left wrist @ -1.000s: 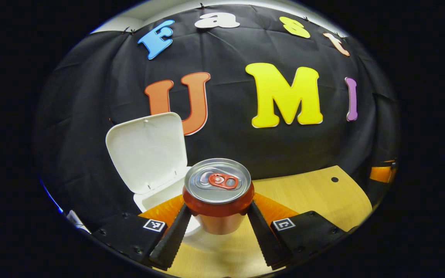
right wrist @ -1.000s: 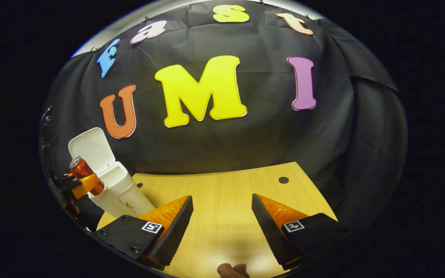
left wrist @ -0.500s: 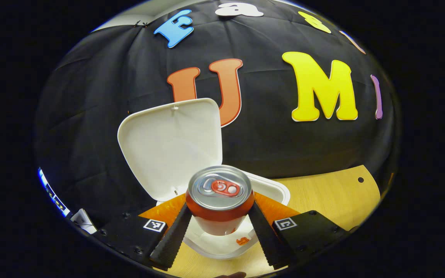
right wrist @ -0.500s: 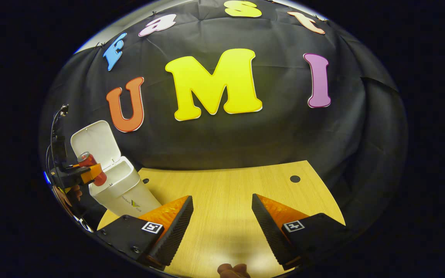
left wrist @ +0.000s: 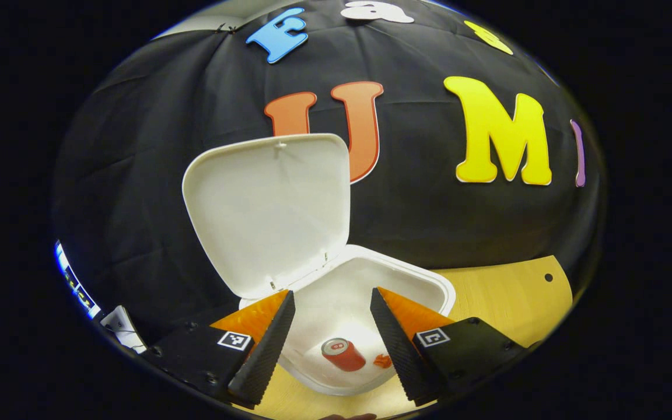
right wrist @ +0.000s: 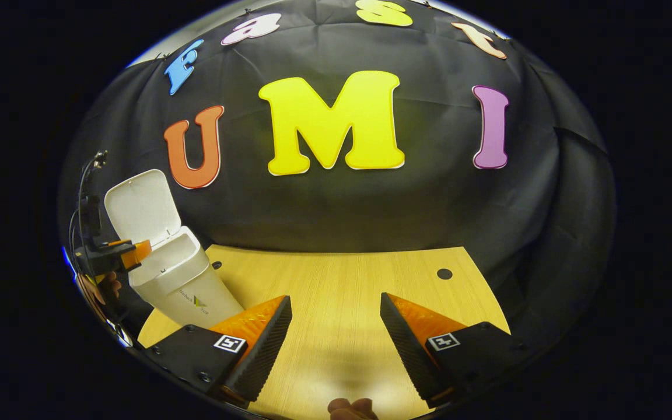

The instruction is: Press the lid of the desktop garbage bin to open it, pick up the crumpled paper on the desktop and throw it into the bin, then pick up the pop can on the desktop and drop it into the bin, and finally close the garbage bin lid.

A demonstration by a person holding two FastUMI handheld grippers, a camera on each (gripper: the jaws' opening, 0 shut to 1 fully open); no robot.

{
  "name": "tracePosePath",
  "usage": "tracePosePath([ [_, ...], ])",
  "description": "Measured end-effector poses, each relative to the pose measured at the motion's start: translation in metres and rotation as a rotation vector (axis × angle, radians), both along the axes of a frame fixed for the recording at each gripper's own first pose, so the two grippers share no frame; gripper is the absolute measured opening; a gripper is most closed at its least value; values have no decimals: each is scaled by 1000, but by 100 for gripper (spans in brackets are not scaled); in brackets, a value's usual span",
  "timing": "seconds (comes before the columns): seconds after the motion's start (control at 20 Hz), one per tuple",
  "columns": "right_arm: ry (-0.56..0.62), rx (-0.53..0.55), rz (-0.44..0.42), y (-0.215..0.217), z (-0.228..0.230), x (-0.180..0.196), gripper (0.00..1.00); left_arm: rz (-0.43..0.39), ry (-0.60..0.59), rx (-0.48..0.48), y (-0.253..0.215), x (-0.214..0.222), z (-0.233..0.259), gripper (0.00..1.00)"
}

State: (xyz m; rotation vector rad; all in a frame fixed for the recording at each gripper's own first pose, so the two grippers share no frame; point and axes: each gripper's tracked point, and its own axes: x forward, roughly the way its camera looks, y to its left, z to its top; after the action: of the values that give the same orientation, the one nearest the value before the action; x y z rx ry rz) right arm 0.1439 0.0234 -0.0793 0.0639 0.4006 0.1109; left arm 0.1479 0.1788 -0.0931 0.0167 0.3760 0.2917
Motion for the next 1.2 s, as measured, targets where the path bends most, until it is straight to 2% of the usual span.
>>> tracePosePath([
  [0.15,-17,-1,-3,1,5,2,97,4,-80,102,12,7,42,86],
  [0.25,-15,6,-2,4,4,2,97,0,-116,106,13,13,64,84],
  [0.45,-3,-3,10,6,1,2,97,31,-208,121,14,27,117,85],
  [0.6,-4,-6,8,2,7,4,97,57,-268,145,20,37,153,90],
  [0.7,-6,-1,0,-1,14,7,97,78,-277,128,28,48,166,97],
  [0.9,-8,9,-11,-7,23,14,96,191,-291,87,62,68,183,97],
  [1.2,6,-2,-11,-16,17,21,97,329,-200,-18,101,96,151,98],
])
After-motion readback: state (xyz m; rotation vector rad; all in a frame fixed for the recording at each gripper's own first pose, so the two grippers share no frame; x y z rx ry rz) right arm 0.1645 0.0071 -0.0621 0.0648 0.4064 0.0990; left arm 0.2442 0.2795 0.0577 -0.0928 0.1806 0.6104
